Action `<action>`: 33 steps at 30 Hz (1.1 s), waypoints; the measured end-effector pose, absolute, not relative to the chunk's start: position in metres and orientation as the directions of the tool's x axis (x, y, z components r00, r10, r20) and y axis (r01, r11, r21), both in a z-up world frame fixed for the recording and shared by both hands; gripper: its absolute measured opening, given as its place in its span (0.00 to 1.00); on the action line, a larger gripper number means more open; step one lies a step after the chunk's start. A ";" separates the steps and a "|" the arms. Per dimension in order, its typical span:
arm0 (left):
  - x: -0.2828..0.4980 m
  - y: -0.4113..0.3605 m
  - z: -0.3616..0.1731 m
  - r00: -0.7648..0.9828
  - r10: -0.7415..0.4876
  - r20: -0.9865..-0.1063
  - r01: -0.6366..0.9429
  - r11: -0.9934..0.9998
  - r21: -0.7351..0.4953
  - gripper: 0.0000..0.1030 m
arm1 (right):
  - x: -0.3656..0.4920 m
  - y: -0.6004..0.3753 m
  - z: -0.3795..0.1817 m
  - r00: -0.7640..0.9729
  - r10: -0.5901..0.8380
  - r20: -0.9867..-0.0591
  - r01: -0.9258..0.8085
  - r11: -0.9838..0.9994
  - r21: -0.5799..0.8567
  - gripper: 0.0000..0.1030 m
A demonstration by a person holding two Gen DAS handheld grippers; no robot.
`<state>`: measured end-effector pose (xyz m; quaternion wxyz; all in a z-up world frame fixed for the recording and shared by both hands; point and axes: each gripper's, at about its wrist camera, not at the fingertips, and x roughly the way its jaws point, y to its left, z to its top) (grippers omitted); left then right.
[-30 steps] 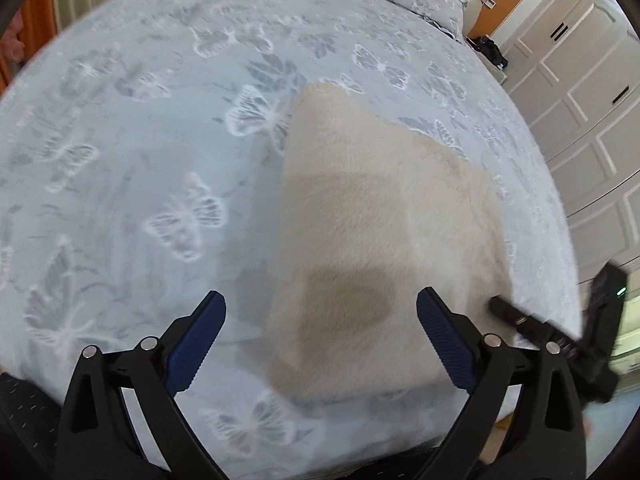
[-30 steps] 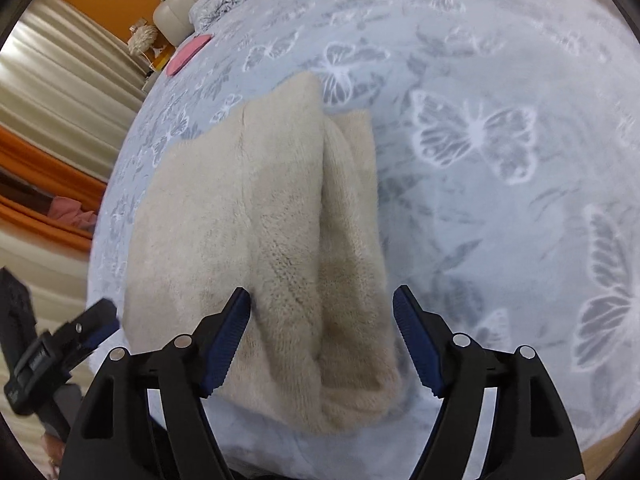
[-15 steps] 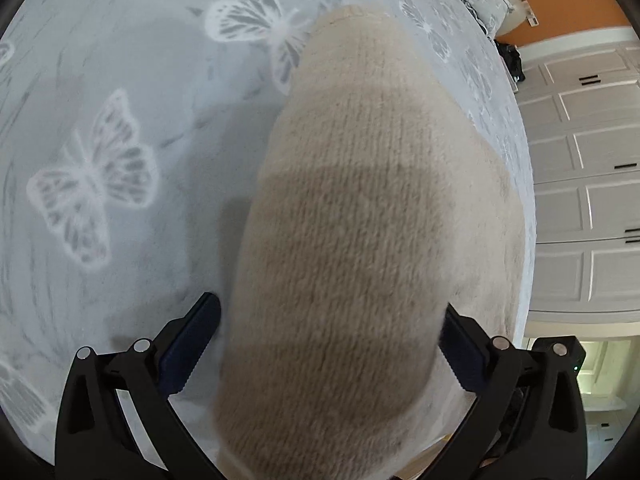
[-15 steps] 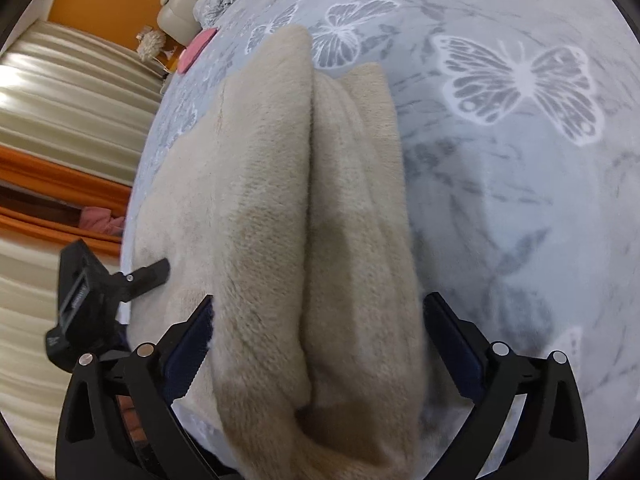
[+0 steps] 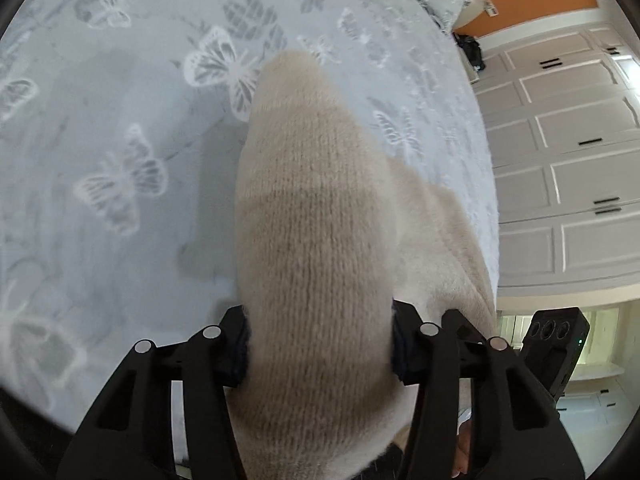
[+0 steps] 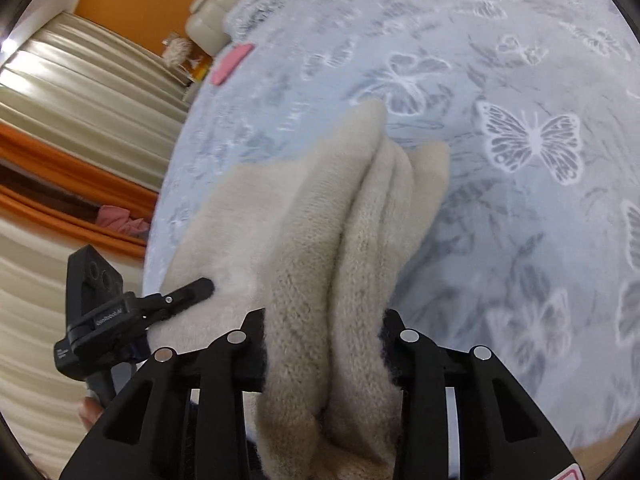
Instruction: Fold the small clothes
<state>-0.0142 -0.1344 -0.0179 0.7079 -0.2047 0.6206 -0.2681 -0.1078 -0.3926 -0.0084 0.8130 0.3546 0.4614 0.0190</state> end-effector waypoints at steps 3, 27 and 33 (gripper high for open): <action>-0.037 -0.110 0.007 0.079 -0.643 -0.762 0.139 0.763 -0.631 0.48 | -0.136 -0.373 0.013 0.584 0.373 -0.721 0.280 0.741 0.611 0.33; -0.059 0.029 0.240 0.584 -0.661 -0.471 0.445 0.746 -0.496 0.64 | -0.120 -0.240 0.216 0.841 0.376 -0.389 -0.145 0.849 0.507 0.43; 0.034 0.001 0.056 0.543 -0.394 -0.742 0.210 0.919 -0.334 0.78 | -0.019 -0.273 0.015 0.640 0.185 -0.746 0.217 0.888 0.406 0.37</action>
